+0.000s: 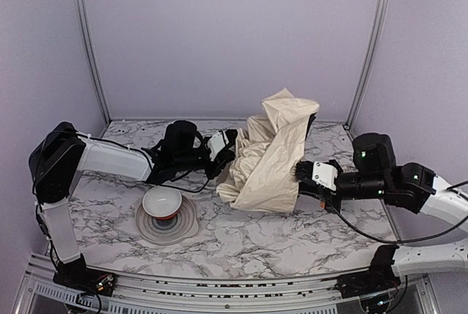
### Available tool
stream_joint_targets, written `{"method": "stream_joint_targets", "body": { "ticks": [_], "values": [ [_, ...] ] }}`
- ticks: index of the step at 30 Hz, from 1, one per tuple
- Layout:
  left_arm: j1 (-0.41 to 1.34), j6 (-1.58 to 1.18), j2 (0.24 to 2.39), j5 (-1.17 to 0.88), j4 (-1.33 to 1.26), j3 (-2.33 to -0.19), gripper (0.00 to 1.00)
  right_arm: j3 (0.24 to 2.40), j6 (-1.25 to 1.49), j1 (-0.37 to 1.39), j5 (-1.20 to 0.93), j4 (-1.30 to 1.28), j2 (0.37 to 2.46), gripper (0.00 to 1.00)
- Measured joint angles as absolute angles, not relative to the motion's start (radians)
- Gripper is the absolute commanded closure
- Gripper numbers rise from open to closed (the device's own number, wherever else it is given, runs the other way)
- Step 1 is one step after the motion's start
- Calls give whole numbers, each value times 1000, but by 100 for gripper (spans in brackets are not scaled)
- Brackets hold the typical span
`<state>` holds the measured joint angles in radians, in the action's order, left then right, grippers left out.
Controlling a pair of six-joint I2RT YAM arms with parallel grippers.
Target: Put away the umbrella
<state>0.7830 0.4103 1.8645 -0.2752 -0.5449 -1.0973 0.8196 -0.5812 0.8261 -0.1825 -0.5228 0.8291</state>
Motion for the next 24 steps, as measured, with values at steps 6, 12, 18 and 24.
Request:
{"method": "stream_joint_targets", "body": {
  "ticks": [6,12,18,24],
  "values": [
    [776,495,1919,-318,-547,-1133,100,678,-622,964,-163,-467,896,100],
    [775,548,1939,-329,-545,-1138,100,611,-633,1045,-164,-461,1031,100],
    [783,623,1927,-321,-545,-1138,100,610,-624,1050,-144,-395,1114,100],
    [787,692,1914,-287,-548,-1138,100,599,-602,1050,-139,-312,1205,100]
  ]
}}
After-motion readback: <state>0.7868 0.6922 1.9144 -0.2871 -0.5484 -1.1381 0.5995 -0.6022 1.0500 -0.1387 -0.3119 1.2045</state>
